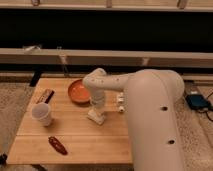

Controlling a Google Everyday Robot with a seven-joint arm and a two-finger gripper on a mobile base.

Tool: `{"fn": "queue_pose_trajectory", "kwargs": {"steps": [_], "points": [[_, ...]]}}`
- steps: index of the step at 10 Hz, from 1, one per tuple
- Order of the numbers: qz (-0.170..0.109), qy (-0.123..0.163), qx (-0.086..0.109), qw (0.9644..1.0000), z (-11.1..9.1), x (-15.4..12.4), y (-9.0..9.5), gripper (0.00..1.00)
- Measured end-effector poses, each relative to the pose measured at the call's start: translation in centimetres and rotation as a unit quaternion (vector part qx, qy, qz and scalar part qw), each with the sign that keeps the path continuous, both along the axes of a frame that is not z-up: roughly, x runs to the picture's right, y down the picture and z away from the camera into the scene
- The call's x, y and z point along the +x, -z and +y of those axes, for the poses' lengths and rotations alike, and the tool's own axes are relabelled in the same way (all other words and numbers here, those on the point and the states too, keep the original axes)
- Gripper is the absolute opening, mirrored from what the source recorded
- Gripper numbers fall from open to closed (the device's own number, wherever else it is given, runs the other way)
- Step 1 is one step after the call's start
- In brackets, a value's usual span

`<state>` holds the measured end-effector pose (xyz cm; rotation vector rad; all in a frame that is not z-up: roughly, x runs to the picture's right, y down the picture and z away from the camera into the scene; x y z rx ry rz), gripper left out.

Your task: Wipe the white sponge on the table

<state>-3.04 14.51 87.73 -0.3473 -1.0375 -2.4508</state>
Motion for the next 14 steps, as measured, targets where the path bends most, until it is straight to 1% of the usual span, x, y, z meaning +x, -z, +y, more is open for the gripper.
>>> {"fn": "queue_pose_trajectory", "kwargs": {"steps": [3, 7, 8, 9, 14], "points": [[0.008, -0.008, -0.001, 0.9999, 0.3, 0.8, -0.1, 0.0], [0.01, -0.004, -0.004, 0.9999, 0.3, 1.1, 0.2, 0.0], [0.012, -0.006, -0.004, 0.9999, 0.5, 1.3, 0.3, 0.0], [0.017, -0.014, -0.004, 0.9997, 0.8, 1.7, 0.3, 0.0], [0.021, -0.01, -0.008, 0.9997, 0.9, 2.1, 0.7, 0.0]]}}
